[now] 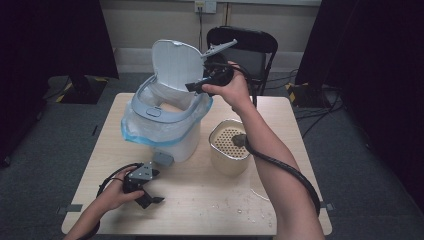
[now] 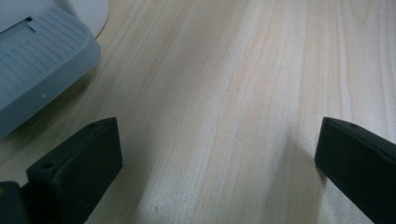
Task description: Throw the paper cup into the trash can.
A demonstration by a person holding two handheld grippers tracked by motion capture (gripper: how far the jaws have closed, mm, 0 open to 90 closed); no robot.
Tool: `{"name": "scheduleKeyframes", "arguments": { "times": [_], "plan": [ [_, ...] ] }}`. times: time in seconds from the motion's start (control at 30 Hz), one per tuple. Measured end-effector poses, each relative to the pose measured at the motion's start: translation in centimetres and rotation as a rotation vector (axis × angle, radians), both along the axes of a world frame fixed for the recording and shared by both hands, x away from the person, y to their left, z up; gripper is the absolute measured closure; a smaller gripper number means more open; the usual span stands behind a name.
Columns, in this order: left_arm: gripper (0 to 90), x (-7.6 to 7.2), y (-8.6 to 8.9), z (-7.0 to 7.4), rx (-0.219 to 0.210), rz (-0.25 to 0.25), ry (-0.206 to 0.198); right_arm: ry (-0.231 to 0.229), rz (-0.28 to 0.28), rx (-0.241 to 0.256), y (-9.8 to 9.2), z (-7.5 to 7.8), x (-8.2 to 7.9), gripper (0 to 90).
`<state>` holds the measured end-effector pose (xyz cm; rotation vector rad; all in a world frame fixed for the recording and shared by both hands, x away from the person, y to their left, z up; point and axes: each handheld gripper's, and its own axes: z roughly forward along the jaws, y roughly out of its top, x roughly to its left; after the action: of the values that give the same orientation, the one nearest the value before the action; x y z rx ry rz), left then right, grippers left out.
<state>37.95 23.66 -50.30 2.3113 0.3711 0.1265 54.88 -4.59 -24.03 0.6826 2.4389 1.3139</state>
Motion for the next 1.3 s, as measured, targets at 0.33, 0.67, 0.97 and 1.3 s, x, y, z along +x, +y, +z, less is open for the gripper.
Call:
{"name": "scheduleKeyframes", "arguments": {
  "times": [0.33,0.67,0.97,1.3],
  "plan": [
    [0.1,0.0,0.0,0.0,0.000,0.000,0.000,0.023,0.002,0.026,-0.2,0.4,-0.3,27.4],
    [0.0,0.0,0.0,0.0,0.001,0.000,0.000,-0.008,0.041,-0.038,-0.3,0.1,-1.2,29.5],
    [0.0,0.0,0.0,0.0,0.000,0.000,0.000,-0.031,0.064,-0.039,-0.9,1.2,-1.8,30.0],
    [0.0,0.0,0.0,0.0,0.000,0.000,0.000,-0.027,0.101,-0.012,0.0,1.7,-2.2,32.1]
  ]
}}
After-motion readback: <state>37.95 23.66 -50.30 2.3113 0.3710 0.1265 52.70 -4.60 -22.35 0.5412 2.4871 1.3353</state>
